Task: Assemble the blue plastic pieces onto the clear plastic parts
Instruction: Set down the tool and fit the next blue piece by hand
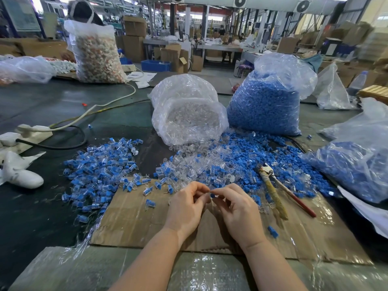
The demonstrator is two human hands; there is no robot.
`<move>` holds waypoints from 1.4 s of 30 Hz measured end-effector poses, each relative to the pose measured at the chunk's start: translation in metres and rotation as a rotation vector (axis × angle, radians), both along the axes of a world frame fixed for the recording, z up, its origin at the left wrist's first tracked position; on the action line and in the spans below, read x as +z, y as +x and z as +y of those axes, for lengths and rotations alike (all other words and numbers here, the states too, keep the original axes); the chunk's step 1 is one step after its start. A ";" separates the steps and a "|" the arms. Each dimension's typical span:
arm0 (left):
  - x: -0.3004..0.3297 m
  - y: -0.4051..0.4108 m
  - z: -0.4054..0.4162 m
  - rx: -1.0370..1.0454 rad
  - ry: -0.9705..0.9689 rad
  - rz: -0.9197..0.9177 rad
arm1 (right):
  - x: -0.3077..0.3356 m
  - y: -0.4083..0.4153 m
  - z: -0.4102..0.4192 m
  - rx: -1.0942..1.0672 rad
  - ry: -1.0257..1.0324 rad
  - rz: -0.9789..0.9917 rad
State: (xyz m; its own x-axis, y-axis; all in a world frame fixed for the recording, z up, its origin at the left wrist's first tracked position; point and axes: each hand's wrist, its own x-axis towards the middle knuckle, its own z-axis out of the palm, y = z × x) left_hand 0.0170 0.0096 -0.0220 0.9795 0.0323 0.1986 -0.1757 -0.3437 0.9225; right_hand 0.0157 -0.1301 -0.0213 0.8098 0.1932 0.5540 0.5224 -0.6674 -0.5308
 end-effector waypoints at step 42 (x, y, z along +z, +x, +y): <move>0.001 0.000 0.001 -0.005 0.000 0.021 | 0.003 -0.001 0.001 0.032 0.006 0.022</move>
State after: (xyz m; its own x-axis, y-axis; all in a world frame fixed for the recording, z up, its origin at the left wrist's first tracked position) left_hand 0.0171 0.0110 -0.0212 0.9837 0.0273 0.1779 -0.1580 -0.3424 0.9262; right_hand 0.0143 -0.1287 -0.0179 0.8155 0.2160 0.5369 0.5313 -0.6475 -0.5464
